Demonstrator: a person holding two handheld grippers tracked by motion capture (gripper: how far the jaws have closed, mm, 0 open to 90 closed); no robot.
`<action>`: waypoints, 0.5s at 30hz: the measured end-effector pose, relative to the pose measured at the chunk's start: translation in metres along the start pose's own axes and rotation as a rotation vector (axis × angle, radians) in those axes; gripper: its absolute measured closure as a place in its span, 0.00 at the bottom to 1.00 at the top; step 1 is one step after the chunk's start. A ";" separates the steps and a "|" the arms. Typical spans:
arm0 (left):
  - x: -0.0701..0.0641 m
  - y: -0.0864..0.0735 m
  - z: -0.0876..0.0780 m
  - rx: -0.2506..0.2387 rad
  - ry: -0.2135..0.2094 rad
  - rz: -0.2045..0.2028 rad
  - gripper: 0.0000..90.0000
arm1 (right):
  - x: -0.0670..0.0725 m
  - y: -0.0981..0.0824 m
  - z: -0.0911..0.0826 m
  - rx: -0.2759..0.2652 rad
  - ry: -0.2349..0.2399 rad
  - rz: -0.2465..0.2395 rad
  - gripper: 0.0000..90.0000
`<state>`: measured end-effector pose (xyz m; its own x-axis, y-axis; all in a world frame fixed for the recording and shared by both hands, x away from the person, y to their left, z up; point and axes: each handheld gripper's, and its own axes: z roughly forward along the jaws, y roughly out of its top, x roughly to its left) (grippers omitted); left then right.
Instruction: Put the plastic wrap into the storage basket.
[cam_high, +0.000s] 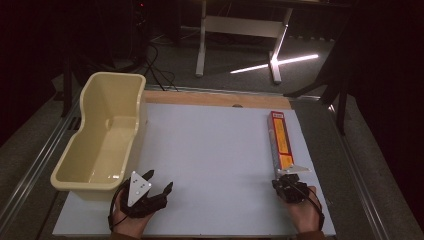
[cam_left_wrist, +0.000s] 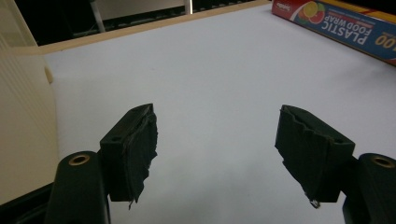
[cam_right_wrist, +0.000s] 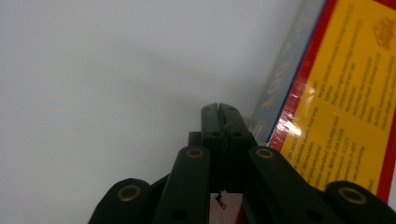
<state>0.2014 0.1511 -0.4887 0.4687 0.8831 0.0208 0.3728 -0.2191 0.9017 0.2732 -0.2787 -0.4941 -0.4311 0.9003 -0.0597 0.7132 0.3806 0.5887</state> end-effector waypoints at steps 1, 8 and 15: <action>0.000 0.000 0.000 0.000 0.000 0.001 0.33 | -0.004 -0.002 -0.001 0.002 -0.010 0.015 1.00; 0.000 0.000 0.001 -0.003 -0.005 0.003 0.32 | -0.016 0.001 -0.006 -0.053 0.041 0.082 0.87; 0.001 0.000 0.001 -0.005 -0.007 0.000 0.32 | -0.001 0.039 -0.010 -0.140 0.056 0.029 0.60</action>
<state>0.2022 0.1514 -0.4888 0.4739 0.8804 0.0175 0.3687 -0.2165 0.9040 0.2958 -0.2669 -0.4627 -0.4446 0.8958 0.0018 0.6434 0.3179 0.6964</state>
